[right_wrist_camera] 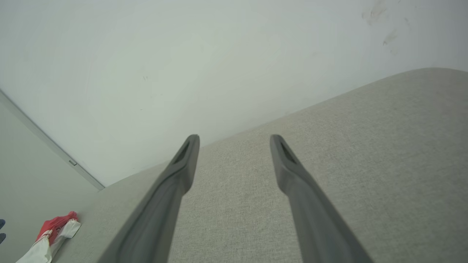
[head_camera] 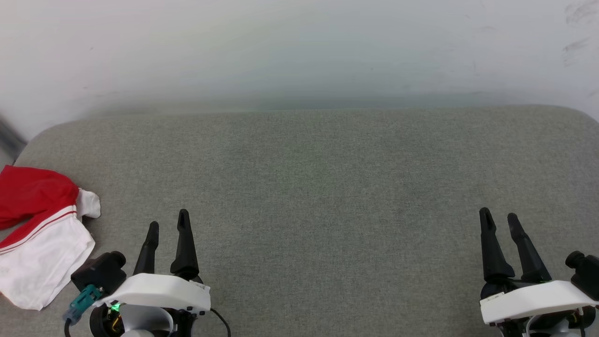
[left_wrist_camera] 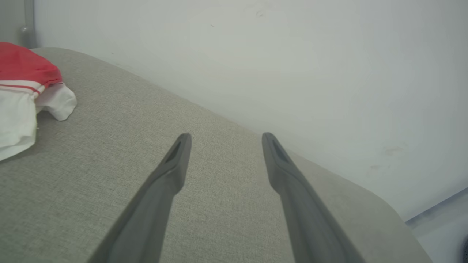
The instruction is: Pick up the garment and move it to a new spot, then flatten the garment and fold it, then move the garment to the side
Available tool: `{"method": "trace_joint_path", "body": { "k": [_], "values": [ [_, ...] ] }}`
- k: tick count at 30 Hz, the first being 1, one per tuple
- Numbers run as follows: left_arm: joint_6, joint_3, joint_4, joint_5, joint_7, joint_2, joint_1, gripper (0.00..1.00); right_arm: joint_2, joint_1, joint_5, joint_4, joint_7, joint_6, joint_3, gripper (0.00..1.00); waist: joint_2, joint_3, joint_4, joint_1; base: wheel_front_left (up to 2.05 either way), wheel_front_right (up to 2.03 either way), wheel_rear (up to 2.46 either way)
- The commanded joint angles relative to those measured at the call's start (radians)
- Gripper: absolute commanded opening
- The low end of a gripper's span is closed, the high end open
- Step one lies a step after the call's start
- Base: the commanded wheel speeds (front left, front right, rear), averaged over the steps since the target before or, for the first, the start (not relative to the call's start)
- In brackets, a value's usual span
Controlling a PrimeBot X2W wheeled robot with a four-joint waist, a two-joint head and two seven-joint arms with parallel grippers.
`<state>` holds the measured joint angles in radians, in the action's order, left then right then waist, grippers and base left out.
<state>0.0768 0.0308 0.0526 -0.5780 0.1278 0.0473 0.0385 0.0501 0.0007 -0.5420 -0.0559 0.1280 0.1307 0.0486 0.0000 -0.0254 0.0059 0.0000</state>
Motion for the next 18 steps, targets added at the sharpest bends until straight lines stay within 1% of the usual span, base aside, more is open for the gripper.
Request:
{"method": "trace_joint_path", "body": {
  "k": [1, 18],
  "values": [
    [0.005, 0.007, -0.017, 0.037, 0.012, 0.003, -0.003, 1.0, 0.001, -0.001, 0.036, 0.02, 0.011, 0.0, -0.003, 1.0, 0.0, 0.0, 0.0, 0.0, 0.0, 0.0, 0.0],
    [0.045, 0.048, -0.036, 0.228, 0.055, 0.015, -0.022, 1.0, 0.001, 0.016, 0.216, 0.06, 0.054, 0.0, -0.012, 1.0, 0.0, 0.001, -0.003, 0.0, 0.0, 0.0, 0.0]
  ]
}}
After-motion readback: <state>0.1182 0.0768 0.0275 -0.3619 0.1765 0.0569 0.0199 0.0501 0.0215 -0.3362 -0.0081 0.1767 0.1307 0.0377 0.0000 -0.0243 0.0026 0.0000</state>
